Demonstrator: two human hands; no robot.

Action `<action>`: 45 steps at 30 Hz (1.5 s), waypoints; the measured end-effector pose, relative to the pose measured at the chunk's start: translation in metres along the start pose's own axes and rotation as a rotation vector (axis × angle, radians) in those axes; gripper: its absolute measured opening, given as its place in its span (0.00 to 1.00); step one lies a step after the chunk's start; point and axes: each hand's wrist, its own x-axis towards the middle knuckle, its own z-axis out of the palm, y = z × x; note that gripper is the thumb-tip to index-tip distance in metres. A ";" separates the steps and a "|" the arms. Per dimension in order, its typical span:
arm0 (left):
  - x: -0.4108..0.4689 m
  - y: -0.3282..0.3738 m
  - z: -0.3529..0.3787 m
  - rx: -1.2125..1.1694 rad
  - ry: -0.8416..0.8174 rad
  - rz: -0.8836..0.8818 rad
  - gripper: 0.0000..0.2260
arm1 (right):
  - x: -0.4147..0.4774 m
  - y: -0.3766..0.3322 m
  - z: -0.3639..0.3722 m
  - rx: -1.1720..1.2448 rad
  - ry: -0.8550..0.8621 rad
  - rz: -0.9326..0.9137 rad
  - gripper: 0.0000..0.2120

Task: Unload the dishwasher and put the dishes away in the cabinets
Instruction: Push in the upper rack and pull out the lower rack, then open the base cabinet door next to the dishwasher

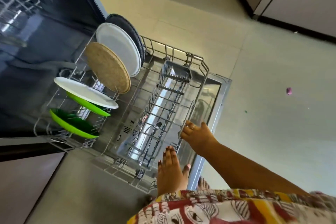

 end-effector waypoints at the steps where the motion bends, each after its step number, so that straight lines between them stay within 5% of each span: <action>1: -0.001 0.000 0.001 0.001 -0.003 -0.002 0.37 | -0.001 0.001 0.001 0.003 -0.004 -0.001 0.35; 8: -0.004 -0.005 -0.008 -0.035 -0.011 0.015 0.35 | -0.003 -0.006 -0.004 0.028 -0.039 0.033 0.36; 22: -0.018 -0.100 -0.079 -0.416 0.309 -0.165 0.33 | -0.023 -0.029 -0.030 -0.089 -0.134 0.097 0.31; 34: -0.030 -0.132 -0.071 -0.514 0.293 -0.191 0.34 | -0.001 -0.071 -0.078 -0.289 -0.529 0.250 0.29; 41: -0.039 -0.140 -0.092 -0.582 0.371 -0.226 0.32 | 0.001 -0.116 -0.124 -0.103 -0.291 0.142 0.15; 45: -0.057 -0.166 -0.114 -0.694 0.488 -0.289 0.31 | 0.001 -0.167 -0.171 0.021 -0.179 -0.006 0.16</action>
